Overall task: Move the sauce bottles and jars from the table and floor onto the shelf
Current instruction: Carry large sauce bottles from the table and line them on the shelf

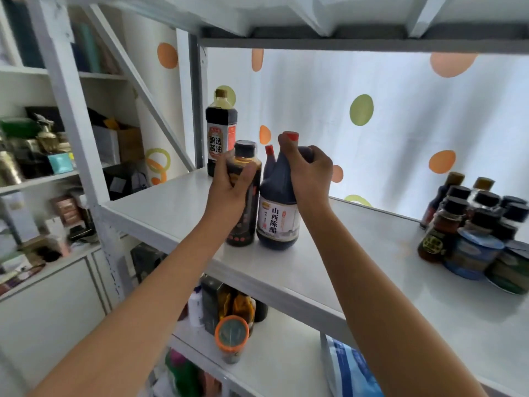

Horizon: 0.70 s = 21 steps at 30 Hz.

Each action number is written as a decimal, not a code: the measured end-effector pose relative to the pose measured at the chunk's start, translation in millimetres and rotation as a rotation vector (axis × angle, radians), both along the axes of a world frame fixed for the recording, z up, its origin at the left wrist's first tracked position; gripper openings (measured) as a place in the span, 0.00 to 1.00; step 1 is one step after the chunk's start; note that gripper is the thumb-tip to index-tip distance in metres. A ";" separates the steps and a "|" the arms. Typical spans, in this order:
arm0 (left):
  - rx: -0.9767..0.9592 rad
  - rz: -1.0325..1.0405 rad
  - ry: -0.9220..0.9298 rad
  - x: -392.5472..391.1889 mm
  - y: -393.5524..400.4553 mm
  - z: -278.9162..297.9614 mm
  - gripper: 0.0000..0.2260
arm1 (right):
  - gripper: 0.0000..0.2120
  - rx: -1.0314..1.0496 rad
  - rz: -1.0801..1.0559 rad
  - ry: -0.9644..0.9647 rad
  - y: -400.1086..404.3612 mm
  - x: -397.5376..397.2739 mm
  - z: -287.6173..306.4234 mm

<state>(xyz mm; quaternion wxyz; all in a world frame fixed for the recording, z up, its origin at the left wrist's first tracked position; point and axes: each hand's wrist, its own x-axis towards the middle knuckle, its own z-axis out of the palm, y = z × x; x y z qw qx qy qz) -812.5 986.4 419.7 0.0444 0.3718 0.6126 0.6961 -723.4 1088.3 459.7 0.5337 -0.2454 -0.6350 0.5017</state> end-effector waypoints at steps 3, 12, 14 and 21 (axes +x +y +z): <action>-0.151 0.027 0.004 4.5 -10.9 -23.4 0.28 | 0.15 0.056 -0.001 -0.036 0.4 6.8 -13.0; -0.510 0.098 0.143 -12.7 -35.3 -40.3 0.33 | 0.29 0.005 0.295 -0.540 4.6 58.2 -30.9; -0.532 0.097 0.143 -16.7 -34.7 -38.7 0.31 | 0.32 0.086 0.251 -0.536 3.5 54.9 -37.3; -0.565 0.144 0.151 -47.8 -13.4 -34.3 0.28 | 0.27 0.184 0.190 -0.499 18.1 20.6 -45.2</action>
